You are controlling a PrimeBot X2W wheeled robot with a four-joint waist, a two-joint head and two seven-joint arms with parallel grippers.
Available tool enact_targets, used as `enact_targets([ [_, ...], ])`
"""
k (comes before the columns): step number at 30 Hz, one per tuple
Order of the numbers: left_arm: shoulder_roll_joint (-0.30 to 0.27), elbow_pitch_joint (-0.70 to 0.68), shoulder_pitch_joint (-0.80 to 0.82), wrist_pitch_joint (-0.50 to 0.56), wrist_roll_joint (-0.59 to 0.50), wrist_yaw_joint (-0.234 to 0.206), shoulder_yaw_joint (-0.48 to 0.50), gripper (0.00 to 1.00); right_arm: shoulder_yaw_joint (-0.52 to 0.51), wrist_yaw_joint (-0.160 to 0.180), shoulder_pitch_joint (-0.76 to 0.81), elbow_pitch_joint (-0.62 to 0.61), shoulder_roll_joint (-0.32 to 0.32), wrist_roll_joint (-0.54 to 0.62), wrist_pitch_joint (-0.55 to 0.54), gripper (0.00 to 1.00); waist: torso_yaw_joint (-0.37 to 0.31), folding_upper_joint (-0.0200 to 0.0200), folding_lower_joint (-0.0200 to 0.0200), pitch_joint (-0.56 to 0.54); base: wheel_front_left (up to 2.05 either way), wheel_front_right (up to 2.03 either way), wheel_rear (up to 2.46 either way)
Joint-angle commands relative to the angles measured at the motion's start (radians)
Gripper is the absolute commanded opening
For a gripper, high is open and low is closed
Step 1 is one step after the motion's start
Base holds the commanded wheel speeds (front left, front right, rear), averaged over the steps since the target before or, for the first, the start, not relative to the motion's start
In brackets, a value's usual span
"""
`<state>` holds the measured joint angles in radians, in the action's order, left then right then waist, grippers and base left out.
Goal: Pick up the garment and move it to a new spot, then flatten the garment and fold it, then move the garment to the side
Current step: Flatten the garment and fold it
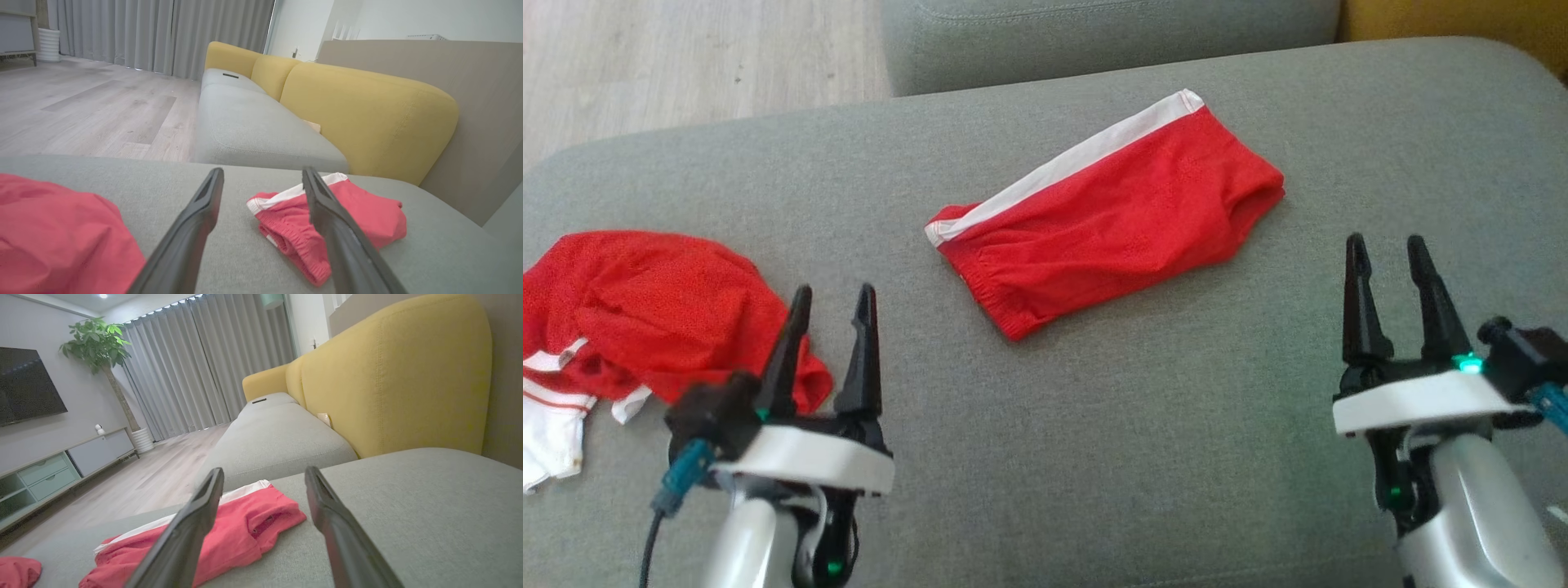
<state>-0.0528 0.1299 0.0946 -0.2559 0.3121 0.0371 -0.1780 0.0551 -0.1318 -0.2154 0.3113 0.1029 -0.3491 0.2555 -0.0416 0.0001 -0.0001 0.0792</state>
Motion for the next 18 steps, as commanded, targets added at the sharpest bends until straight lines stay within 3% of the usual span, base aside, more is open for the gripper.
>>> enact_targets([
  [1,0.001,-0.034,0.016,-0.006,-0.01,0.009,0.042,1.0,0.012,0.001,-0.014,-0.041,-0.008,0.013,0.006,1.0,0.003,-0.0001,0.0001,0.002,0.0,0.0,0.0],
  [9,0.002,-0.03,0.038,-0.006,-0.002,0.023,0.013,1.0,-0.041,0.001,-0.019,-0.032,-0.015,0.005,-0.063,1.0,0.048,-0.0001,0.0001,0.042,0.0,0.0,0.0],
  [18,0.002,-0.023,0.089,-0.006,0.017,0.02,-0.037,1.0,-0.17,0.001,-0.16,0.067,-0.036,-0.182,-0.247,1.0,0.136,-0.0001,0.0001,0.149,0.0,0.0,0.0],
])
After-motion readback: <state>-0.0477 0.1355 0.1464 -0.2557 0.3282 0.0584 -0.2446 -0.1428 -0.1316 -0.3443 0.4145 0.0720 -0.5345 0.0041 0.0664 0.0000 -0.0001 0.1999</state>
